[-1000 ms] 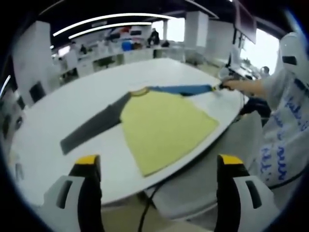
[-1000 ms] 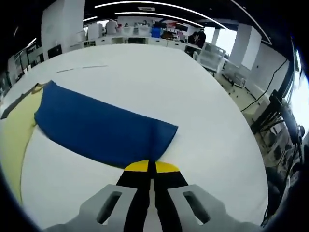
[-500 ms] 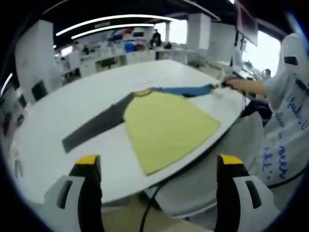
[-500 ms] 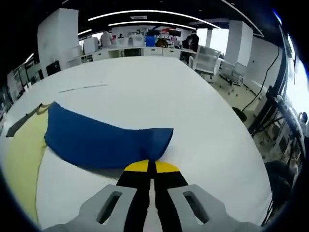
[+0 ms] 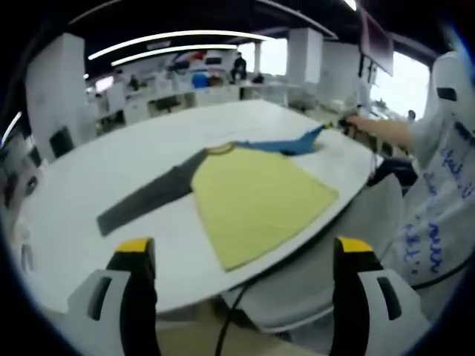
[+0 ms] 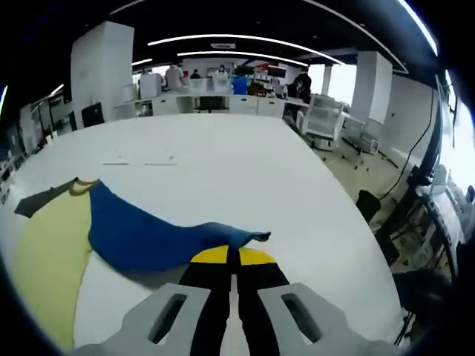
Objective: Fold the garment on the visible template until the final outline fits inside the template.
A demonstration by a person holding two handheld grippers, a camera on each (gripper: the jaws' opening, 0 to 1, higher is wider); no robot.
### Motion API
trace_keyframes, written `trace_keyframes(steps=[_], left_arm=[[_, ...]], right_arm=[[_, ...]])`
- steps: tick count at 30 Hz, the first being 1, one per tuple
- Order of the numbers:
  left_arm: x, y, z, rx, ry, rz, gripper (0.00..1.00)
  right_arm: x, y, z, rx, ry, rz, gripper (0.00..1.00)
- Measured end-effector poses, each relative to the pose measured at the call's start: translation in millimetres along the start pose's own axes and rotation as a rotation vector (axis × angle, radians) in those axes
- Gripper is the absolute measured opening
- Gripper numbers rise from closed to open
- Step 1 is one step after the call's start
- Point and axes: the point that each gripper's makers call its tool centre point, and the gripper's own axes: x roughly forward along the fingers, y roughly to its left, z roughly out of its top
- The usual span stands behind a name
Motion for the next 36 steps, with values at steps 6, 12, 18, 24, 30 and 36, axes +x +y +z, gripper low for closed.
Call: trace_keyframes(steps=[6, 12, 18, 24, 30, 36], left_arm=[[-3.7, 0.0, 1.8, 0.006, -0.013, -0.004, 0.96], [-8.6, 3.1, 3.2, 0.013, -0.02, 0.0, 0.96], [-12.1, 5.4, 1.1, 0.021, -0.019, 0.0, 0.96], [-15.4, 7.6, -3.4, 0.023, -0.007, 0.016, 0.97], [-19.6, 8.3, -4.0, 0.017, -0.014, 0.024, 0.96], [-22.5, 10.1, -5.6, 0.008, -0.017, 0.039, 0.96]], right_arm=[[-6.1, 8.6, 25.2, -0.016, -0.049, 0.018, 0.02], [-12.8, 28.2, 49.6, -0.057, -0.103, 0.047, 0.02], [-22.8, 53.6, 84.0, -0.081, -0.179, 0.087, 0.02], [-27.6, 83.8, 111.9, -0.126, -0.233, 0.138, 0.02], [-28.2, 114.1, 130.5, -0.148, -0.265, 0.204, 0.02], [-38.9, 151.5, 143.3, -0.177, -0.294, 0.257, 0.02]])
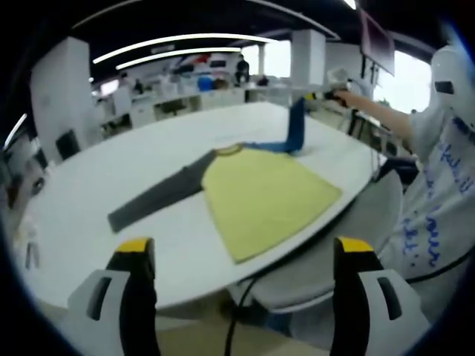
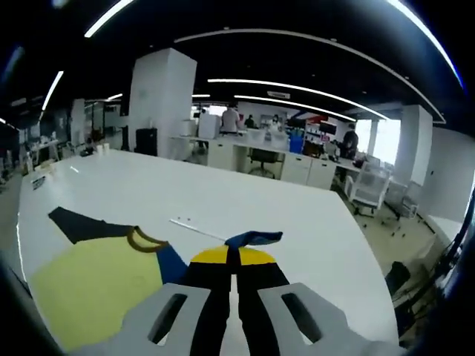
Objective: Fold the garment on the visible template until the final outline fits inside the template.
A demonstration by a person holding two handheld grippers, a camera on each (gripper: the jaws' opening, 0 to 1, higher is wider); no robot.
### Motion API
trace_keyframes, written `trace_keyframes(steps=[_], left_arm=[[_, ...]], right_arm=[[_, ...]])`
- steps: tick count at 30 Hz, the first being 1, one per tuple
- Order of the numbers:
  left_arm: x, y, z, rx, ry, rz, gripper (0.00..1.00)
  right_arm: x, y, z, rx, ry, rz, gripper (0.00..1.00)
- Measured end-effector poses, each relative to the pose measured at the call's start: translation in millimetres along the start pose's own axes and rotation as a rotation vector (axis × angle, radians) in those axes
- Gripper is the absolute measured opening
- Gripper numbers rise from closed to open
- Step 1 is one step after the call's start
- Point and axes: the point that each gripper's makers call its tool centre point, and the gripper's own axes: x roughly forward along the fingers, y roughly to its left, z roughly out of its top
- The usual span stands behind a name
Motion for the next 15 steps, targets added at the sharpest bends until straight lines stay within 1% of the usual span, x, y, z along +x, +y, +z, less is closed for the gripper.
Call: trace_keyframes(steps=[4, 7, 9, 11, 13, 15], left_arm=[[-0.3, -0.6, -2.0, -0.004, 0.003, -0.001, 0.96], [-0.4, -1.7, -2.2, -0.009, -0.002, -0.002, 0.96], [-0.8, -1.6, -3.3, -0.011, -0.003, 0.0, 0.96], [-1.2, -0.9, -4.7, -0.014, 0.0, 0.003, 0.96], [-1.8, 0.3, -6.2, -0.019, 0.0, 0.006, 0.96], [-2.1, 1.0, -7.2, -0.025, 0.001, 0.01, 0.96]], right_arm=[[2.0, 22.0, 12.1, -0.022, -0.016, 0.035, 0.02], [8.1, 25.7, 13.3, -0.024, -0.022, 0.051, 0.02], [11.2, 31.1, 17.5, -0.023, -0.025, 0.064, 0.02], [13.3, 44.0, 20.4, -0.029, -0.029, 0.075, 0.02], [13.5, 46.2, 22.9, -0.033, -0.03, 0.087, 0.02], [14.5, 52.8, 25.5, -0.033, -0.036, 0.095, 0.02]])
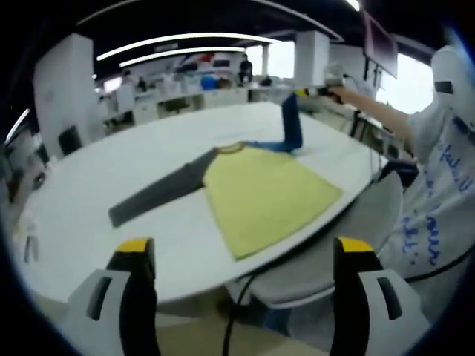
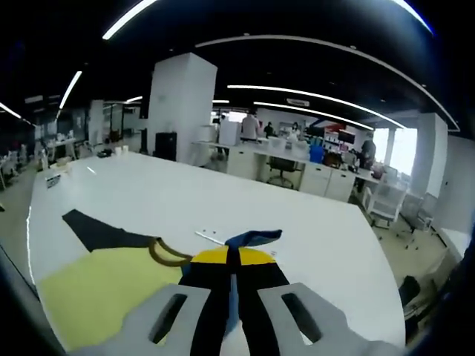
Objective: Fold the garment on the visible template until the final outline fits inside the template.
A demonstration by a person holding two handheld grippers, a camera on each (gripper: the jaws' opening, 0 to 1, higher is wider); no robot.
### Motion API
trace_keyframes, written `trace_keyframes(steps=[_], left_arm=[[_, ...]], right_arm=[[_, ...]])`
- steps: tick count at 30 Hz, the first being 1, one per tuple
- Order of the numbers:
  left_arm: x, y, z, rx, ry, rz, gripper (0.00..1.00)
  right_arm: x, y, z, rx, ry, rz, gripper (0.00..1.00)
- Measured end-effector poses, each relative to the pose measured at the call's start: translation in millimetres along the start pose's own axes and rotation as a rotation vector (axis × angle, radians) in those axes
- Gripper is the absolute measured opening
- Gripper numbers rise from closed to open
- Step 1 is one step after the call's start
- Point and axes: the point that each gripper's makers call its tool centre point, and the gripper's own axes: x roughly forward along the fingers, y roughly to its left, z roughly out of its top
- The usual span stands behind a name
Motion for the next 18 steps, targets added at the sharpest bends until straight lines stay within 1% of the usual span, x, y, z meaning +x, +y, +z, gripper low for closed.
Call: trace_keyframes(steps=[4, 8, 18], left_arm=[[-0.3, -1.1, -0.2, -0.001, -0.003, -0.006, 0.96], [0.3, -1.3, -1.1, -0.007, 0.0, -0.011, 0.96], [0.8, 0.8, -3.5, -0.013, 0.005, -0.01, 0.95]], right_arm=[[7.3, 0.4, 4.9, 0.001, -0.006, 0.016, 0.02], [8.6, 8.4, 8.1, 0.005, -0.013, 0.027, 0.02], [17.7, 16.7, 12.7, 0.01, -0.019, 0.056, 0.02]])
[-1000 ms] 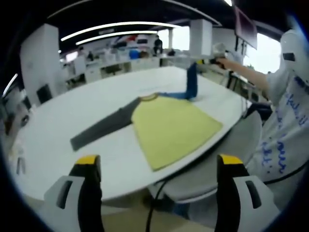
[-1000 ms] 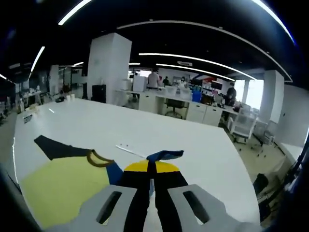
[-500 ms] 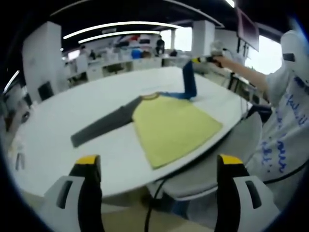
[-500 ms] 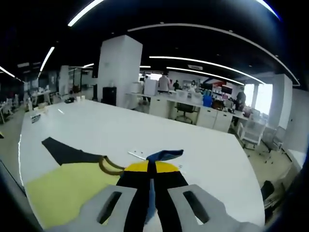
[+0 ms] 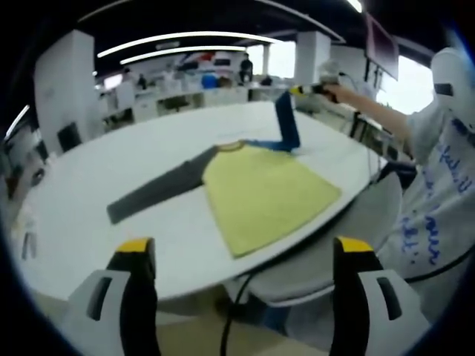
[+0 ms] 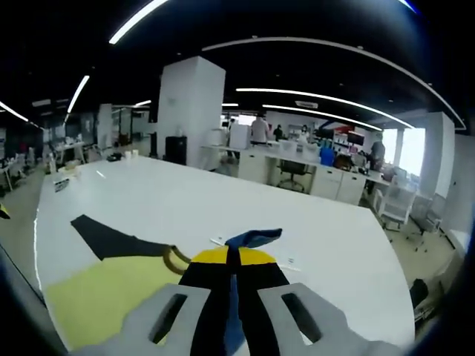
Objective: Fold the garment on the visible template until the final outline fits inside the template.
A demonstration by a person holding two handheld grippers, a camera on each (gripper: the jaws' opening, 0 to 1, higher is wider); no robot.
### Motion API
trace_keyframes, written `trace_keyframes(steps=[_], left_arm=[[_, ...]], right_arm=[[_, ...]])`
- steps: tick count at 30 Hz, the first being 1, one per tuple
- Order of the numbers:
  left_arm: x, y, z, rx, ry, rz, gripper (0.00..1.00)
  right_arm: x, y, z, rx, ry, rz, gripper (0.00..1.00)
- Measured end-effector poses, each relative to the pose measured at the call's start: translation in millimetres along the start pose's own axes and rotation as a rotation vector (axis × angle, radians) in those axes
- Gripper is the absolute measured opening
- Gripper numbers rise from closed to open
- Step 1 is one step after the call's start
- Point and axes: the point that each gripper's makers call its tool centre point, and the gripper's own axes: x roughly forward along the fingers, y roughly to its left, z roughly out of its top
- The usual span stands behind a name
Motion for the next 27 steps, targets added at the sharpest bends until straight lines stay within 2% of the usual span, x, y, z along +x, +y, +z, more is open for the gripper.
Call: trace_keyframes(steps=[27], left_arm=[[3.5, 2.1, -9.7, -0.029, 0.03, -0.008, 0.95]], right_arm=[[20.1, 56.3, 23.2, -0.031, -0.038, 0.116, 0.02]])
